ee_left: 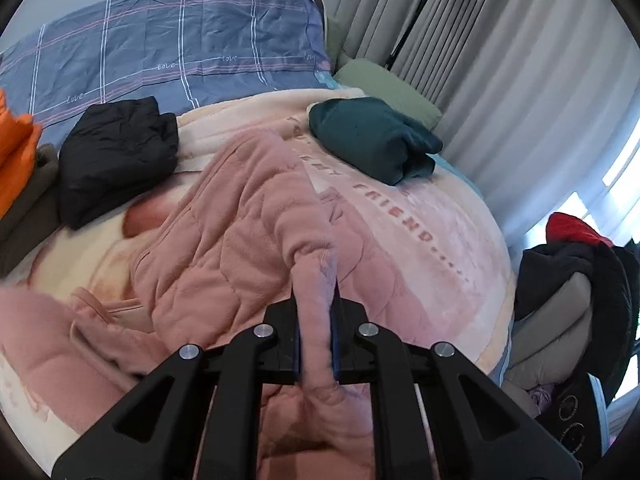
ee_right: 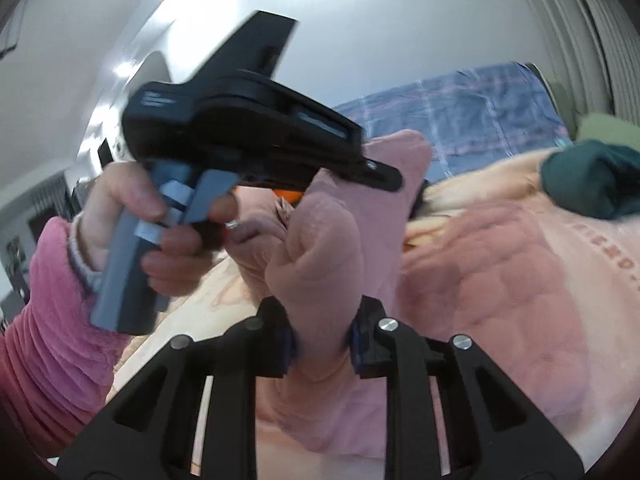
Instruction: Fold large clothes
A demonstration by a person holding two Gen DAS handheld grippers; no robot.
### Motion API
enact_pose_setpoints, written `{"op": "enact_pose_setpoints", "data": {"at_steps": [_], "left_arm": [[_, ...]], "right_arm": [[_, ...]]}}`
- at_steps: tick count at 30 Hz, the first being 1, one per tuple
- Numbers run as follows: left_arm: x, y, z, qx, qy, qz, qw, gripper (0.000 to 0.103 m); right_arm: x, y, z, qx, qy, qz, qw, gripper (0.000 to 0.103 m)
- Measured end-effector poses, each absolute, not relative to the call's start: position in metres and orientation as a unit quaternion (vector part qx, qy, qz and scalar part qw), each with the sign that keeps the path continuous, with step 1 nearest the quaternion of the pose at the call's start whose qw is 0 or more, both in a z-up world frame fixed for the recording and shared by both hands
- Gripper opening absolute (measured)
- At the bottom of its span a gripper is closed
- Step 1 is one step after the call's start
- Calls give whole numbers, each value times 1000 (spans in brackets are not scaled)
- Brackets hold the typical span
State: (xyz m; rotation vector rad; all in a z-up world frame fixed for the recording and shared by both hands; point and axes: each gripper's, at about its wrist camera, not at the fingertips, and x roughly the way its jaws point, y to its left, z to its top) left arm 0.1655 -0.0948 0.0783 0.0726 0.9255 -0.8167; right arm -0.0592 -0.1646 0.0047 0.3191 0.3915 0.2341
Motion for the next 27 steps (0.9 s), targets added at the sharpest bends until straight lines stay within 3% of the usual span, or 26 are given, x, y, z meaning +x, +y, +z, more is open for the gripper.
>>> {"op": "enact_pose_setpoints", "data": {"at_steps": [3,5,10,15,19,21,25,27], "left_arm": [[164,-85,102,28,399,-344,850,17],[152,-56,130,13,334,-282,899,40],[114,27,138,-37,269,-229,935,53],[137,64,56,-62,366,-182,910,53],[163,46,12,-113,404,-227,879,49],[168,25,19,-117,391,-253,877,42],[158,-57,49,-37,348,-322,879,42],[150,-100,47,22,341,-327,881,42]], "right_arm": [[-62,-176,1,184,207,121,953,21],[-61,-185,-1,197,212,126,949,21],[-59,-201,-4,226,211,144,940,21],[-52,-207,-2,242,212,158,933,21],[-66,-217,6,245,196,149,938,21],[-76,-225,6,250,188,135,940,21],[-104,-260,-6,276,172,82,942,23],[-107,-286,-29,311,202,55,927,25]]}}
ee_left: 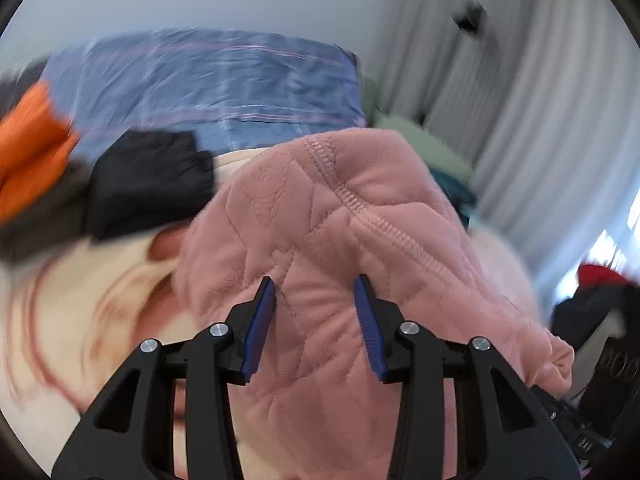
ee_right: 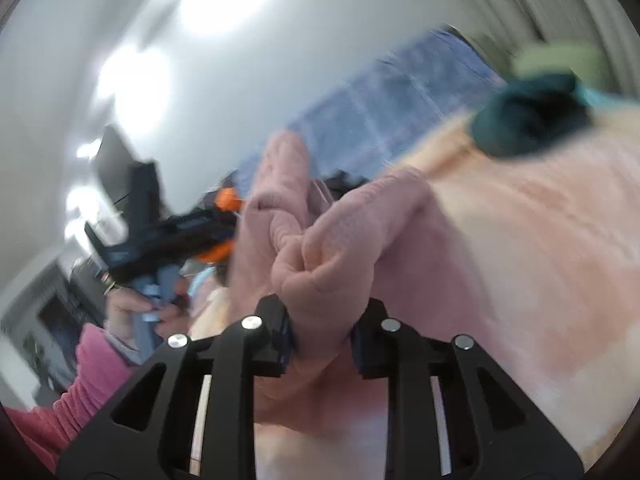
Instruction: Fold large clothes
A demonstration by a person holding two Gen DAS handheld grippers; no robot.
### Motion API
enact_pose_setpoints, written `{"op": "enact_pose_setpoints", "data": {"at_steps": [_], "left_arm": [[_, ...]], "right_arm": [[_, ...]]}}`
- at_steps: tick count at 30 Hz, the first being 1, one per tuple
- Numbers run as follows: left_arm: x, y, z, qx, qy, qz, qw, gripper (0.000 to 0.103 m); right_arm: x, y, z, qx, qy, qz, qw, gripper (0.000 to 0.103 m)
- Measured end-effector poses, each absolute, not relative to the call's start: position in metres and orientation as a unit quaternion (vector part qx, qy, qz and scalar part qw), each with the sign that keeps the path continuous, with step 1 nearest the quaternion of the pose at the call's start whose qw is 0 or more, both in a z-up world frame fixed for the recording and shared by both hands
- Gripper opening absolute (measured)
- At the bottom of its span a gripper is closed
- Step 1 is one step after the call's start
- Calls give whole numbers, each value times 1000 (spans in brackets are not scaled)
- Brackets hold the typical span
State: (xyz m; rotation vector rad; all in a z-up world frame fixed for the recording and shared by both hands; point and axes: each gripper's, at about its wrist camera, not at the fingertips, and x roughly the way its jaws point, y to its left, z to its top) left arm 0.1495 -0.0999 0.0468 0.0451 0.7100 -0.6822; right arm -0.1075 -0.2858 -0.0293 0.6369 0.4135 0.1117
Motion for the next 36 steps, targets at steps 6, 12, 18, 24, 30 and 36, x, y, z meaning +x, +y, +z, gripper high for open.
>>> {"op": "enact_pose_setpoints", "data": {"at_steps": [6,12,18,24,30,36], "left_arm": [[129,-182,-14,212,301,-292,883,43],[144,-172,-9,187,324,-319,871,43],[141,-196,-11,228,325,-293,870,43],[146,-218,-27,268,316,-281,866,44],[137,-209,-14,259,298,-276,876,46],[86,-159,28,219,259,-301,891,66]], "right_arm": [[-112,-330,-94,423,297,73,853,50],[-142,-332,-35,299,249,33,920,43],[-120,-269,1,181,217,93,955,21],[-62,-290,-86,218,321,-36,921,8],[-67,-270,-73,176,341,-60,921,8],[-66,-281,-73,198,354,-35,913,8]]}}
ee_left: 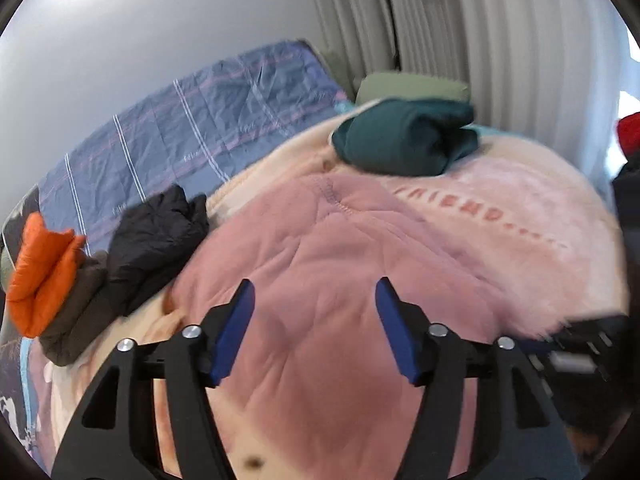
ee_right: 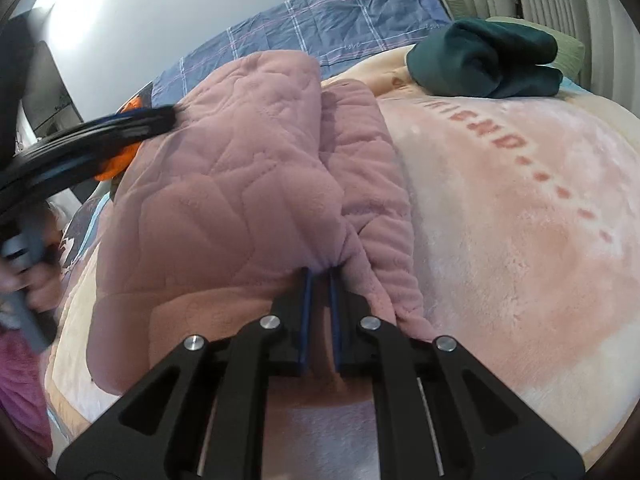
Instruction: Fold large clothes
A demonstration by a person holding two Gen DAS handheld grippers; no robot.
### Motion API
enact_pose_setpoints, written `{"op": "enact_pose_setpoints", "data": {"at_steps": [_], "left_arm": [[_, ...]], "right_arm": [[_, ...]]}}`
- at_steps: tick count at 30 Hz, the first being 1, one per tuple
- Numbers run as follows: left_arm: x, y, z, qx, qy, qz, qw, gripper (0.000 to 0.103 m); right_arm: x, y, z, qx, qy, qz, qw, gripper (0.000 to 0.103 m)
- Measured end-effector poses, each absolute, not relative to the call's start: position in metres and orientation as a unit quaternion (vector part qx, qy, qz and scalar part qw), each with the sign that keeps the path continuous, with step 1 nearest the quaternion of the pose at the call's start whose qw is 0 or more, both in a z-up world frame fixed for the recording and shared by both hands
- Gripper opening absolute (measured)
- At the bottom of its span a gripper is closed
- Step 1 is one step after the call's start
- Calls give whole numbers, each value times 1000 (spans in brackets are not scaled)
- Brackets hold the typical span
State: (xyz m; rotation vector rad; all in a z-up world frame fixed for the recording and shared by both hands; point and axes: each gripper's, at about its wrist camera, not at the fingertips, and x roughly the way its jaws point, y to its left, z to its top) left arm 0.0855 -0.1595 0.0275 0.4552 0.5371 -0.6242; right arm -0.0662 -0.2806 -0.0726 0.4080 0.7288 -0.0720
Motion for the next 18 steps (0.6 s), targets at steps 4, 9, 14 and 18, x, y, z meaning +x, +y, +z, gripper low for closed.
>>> {"op": "enact_pose_setpoints", "data": {"at_steps": [4,9,14,18], "left_arm": [[25,-113,37,241,206,-313,895,78],[-33,-90,-9,256,245,-351,867,82],[-43,-116,-59,278,294,-346,846,82],[-17,-141,-69,269,270,-233,895,82]], "right_arm": [[-64,-292,-75,228,355,-9,907,8],[-65,-299,-77,250,351,11,902,8],[-64,-292,-74,237,349,-1,907,8],[-66,-289,-75,228,345,-12,910,8]]}}
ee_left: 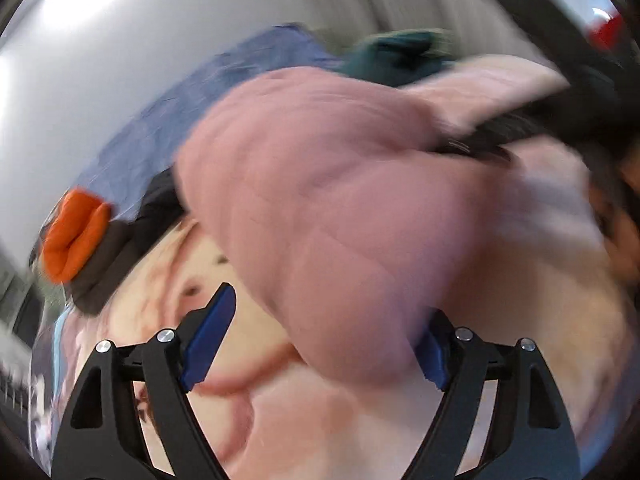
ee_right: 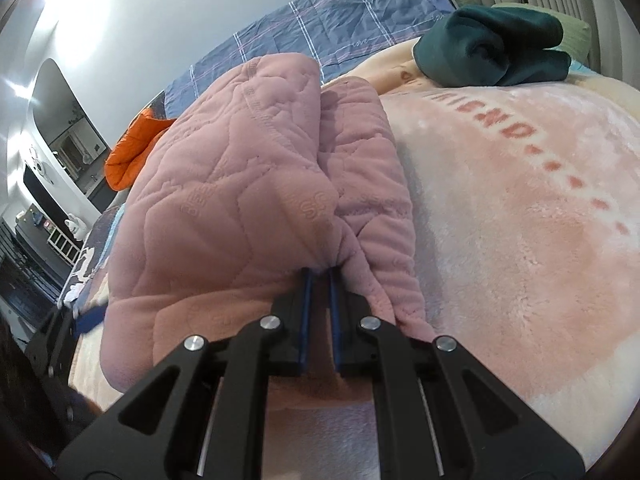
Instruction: Fold large clothes
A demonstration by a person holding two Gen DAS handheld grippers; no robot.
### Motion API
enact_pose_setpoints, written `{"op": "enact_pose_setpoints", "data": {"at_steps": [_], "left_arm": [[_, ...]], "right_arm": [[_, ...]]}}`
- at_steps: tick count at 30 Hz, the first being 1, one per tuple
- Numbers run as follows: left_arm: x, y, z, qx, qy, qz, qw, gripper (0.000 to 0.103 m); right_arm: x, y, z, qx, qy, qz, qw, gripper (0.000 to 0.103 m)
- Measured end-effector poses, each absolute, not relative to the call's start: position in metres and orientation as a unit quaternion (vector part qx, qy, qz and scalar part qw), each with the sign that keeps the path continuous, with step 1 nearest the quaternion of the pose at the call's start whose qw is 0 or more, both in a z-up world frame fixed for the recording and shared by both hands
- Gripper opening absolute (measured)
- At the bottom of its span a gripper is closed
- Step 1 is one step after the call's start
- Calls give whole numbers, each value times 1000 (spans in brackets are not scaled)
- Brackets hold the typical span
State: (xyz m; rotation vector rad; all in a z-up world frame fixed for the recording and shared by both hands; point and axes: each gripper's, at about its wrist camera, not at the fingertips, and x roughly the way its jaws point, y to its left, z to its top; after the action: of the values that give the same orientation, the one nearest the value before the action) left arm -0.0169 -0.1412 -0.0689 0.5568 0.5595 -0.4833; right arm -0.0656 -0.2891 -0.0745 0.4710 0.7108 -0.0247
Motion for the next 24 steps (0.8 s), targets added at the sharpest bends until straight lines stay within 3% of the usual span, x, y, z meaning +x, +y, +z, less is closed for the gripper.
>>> {"op": "enact_pose_setpoints", "data": {"at_steps": [2,6,10,12,13,14,18,24], "left_arm": [[-6,-144,-65,234,282,-216,905,82],[-6,-140,-70,276,246,-156,916,82],[11,-102,-77,205,323,-170,908,83],[9,-98,-74,180,347,-210,896,76],[8,-94,-69,138,387,-288,865,56],[3,-88,-65,103,415,-347,835,44],[-4,-71,-32,96,403,-399,818,32],[7,-94,-7,138,387,-426,806,31]], "right_arm": [[-66,-286,-74,224,342,-22,912,8],[-65,-284,-76,216,339,-32,915,7],[-65,-288,-80,250,343,1,905,0],[-66,-287,-78,244,345,-5,906,0],[-66,-285,-77,234,346,-12,909,0],[-67,-284,-75,222,346,-20,911,0],[-69,-286,-76,224,338,-18,914,0],[-67,-287,-75,214,334,-33,917,0]]}}
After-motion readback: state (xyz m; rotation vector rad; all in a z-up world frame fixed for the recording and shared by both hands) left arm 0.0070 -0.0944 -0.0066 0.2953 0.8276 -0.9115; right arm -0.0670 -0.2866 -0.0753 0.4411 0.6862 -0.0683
